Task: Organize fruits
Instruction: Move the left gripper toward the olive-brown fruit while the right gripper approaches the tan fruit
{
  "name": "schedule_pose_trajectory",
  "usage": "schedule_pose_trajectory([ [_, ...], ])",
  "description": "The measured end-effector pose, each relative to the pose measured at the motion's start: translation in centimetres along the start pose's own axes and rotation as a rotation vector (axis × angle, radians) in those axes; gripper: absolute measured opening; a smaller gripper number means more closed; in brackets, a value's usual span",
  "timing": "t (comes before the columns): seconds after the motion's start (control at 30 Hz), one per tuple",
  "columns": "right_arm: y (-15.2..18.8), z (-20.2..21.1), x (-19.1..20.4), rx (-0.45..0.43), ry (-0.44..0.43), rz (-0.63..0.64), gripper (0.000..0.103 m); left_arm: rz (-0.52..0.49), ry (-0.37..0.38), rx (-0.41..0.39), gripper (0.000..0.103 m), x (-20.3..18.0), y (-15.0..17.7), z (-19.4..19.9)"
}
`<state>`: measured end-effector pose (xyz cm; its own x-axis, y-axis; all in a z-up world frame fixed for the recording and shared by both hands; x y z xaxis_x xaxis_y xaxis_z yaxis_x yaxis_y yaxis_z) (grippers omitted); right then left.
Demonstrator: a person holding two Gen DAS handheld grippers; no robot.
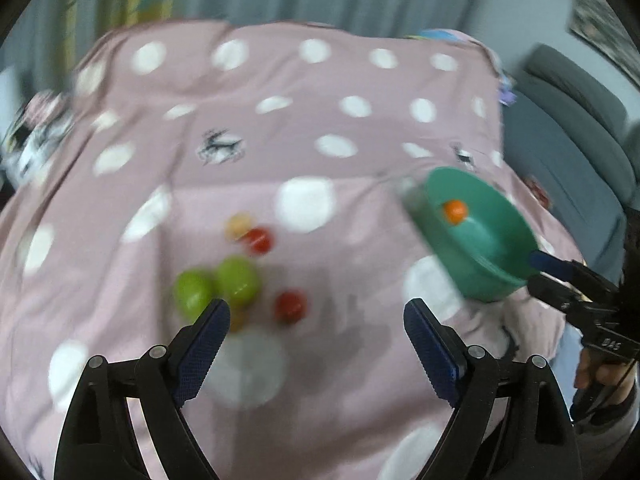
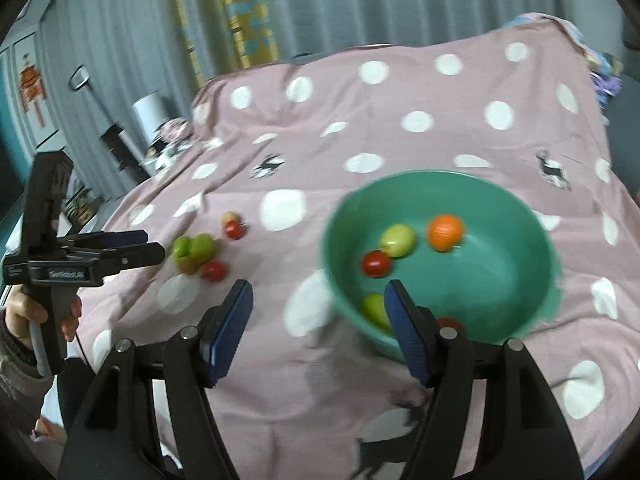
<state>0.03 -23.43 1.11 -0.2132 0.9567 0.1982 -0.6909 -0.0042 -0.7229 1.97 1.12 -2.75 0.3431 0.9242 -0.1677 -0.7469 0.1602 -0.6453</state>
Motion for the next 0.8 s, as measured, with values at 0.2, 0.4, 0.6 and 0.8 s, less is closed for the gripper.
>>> schedule_pose_trajectory([
  [0.2, 1.4, -2.5, 4.8, 0.098, -0.083, 0.083, 0.069, 0.062, -0.026, 0.027, 0.089, 3.0, 3.7, 1.3],
  [0.4, 2.9, -5.2, 8.7, 0.182, -0.125, 0.145, 0.068, 0.065, -0.001, 0.028, 0.088, 3.0, 4.6, 0.9],
  [0.6, 4.0, -7.5, 10.1, 0.255, -0.122, 0.176, 0.067, 0.055, 0.037, 0.024, 0.088, 2.8, 4.7, -0.1],
  [0.8, 3.3, -8.6, 9.5, 0.259, -0.115, 0.129, 0.067, 0.066, 0.067, 0.049, 0.075, 3.0, 4.5, -1.7],
])
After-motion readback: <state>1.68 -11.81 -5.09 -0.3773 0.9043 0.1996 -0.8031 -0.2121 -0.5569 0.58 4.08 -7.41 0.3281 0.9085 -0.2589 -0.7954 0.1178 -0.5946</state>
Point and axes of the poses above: each gripper's, at about its wrist camera, not at the fingertips, and z roughly against the way its jaws point, x to its left, y to its underside, the point moved 4 cm from there along -z, roughly the way its jaws point, and after that the axes turned 8 degrees about -z, right-handed, at the moved point
